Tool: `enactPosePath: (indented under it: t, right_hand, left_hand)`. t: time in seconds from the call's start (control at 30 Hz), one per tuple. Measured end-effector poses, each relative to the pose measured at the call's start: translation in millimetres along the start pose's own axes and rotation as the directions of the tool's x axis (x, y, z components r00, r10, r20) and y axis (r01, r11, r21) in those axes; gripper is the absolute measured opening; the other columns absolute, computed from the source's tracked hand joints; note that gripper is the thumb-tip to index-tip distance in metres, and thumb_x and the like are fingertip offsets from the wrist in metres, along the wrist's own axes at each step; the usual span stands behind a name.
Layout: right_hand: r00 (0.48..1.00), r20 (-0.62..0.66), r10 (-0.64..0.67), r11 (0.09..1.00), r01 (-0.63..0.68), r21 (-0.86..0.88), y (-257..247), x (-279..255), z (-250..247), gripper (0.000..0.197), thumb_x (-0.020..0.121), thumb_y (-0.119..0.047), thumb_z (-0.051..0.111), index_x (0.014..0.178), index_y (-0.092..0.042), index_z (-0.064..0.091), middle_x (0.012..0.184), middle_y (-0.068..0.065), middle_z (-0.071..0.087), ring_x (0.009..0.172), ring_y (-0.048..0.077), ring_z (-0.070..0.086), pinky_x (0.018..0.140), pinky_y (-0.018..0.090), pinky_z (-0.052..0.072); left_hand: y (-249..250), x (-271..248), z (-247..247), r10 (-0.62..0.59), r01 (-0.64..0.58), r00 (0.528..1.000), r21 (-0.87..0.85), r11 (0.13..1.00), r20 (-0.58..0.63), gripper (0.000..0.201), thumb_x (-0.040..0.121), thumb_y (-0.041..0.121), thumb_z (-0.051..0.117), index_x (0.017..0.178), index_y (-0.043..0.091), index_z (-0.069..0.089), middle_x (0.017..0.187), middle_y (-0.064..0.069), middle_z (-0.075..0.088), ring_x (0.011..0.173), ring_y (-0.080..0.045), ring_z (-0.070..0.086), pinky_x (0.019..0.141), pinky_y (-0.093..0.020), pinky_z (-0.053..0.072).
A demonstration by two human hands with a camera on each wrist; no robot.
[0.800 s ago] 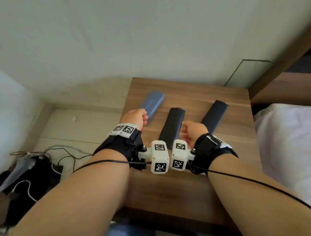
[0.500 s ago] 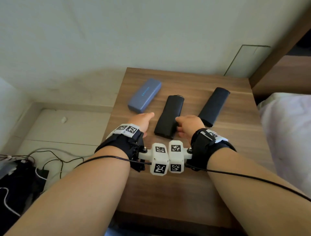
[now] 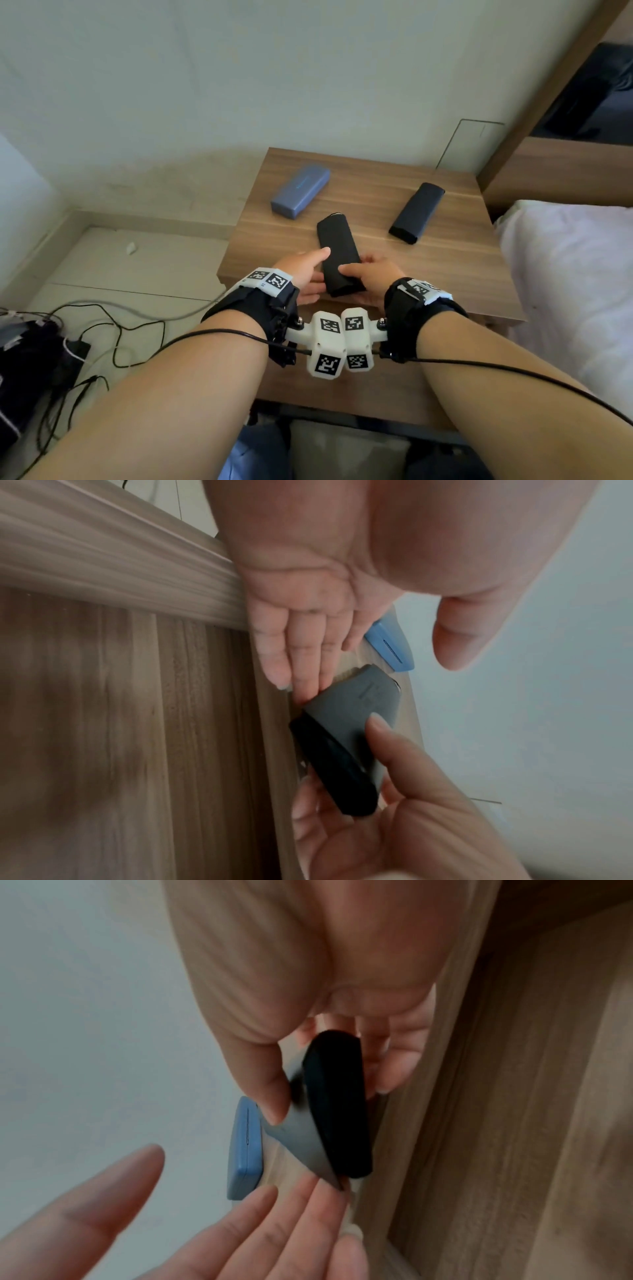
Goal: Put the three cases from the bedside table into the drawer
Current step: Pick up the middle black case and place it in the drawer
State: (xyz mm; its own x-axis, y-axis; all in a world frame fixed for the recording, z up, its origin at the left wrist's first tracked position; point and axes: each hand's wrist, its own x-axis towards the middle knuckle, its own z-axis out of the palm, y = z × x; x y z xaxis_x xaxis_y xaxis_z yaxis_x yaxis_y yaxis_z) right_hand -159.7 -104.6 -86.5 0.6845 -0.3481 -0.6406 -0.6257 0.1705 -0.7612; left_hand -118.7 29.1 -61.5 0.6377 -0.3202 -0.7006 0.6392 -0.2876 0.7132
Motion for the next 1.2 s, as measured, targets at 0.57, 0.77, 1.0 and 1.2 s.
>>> enactPosePath:
  t: [0.57, 0.77, 1.0, 1.2]
  right_hand:
    - [0.973, 0.231, -0.01, 0.989, -0.025, 0.147, 53, -47, -21, 0.043, 0.085, 0.007, 0.042, 0.12, -0.015, 0.055, 0.093, 0.01, 0.06, 0.079, 0.023, 0.057, 0.067, 0.031, 0.048]
    - [0.96, 0.277, 0.034, 0.994, -0.06, 0.088, 64, -43, -6, 0.035, 0.085, 0.008, 0.038, 0.111, -0.008, 0.054, 0.088, 0.011, 0.058, 0.075, 0.023, 0.055, 0.064, 0.029, 0.045]
    - [0.967, 0.231, 0.108, 0.994, -0.105, -0.025, 81, -20, -4, 0.028, 0.082, 0.011, 0.043, 0.086, -0.013, 0.056, 0.081, 0.011, 0.056, 0.069, 0.023, 0.054, 0.058, 0.027, 0.046]
    - [0.975, 0.172, 0.143, 0.989, -0.137, -0.046, 87, -1, 6, 0.03, 0.084, 0.009, 0.047, 0.106, -0.01, 0.051, 0.084, 0.011, 0.055, 0.07, 0.023, 0.053, 0.053, 0.025, 0.048]
  left_hand:
    - [-49, -34, -20, -0.002, 0.003, 0.976, 0.006, 1.0, -0.218, 0.058, 0.087, 0.039, 0.051, 0.135, 0.008, 0.044, 0.109, -0.013, 0.064, 0.109, -0.029, 0.064, 0.101, -0.044, 0.048]
    - [-67, -27, -36, -0.046, 0.056, 0.967, 0.035, 0.998, -0.25, 0.061, 0.082, 0.041, 0.052, 0.135, 0.013, 0.043, 0.096, -0.008, 0.065, 0.102, -0.029, 0.068, 0.102, -0.045, 0.047]
    - [-86, -5, -44, -0.092, 0.112, 0.959, 0.062, 0.992, -0.266, 0.047, 0.087, 0.033, 0.051, 0.125, 0.006, 0.052, 0.107, -0.017, 0.066, 0.108, -0.033, 0.065, 0.101, -0.045, 0.048]
    - [-93, 18, -49, -0.117, 0.141, 0.967, 0.091, 0.986, -0.227, 0.044, 0.088, 0.01, 0.05, 0.132, 0.001, 0.049, 0.104, -0.011, 0.058, 0.092, -0.024, 0.057, 0.063, -0.025, 0.044]
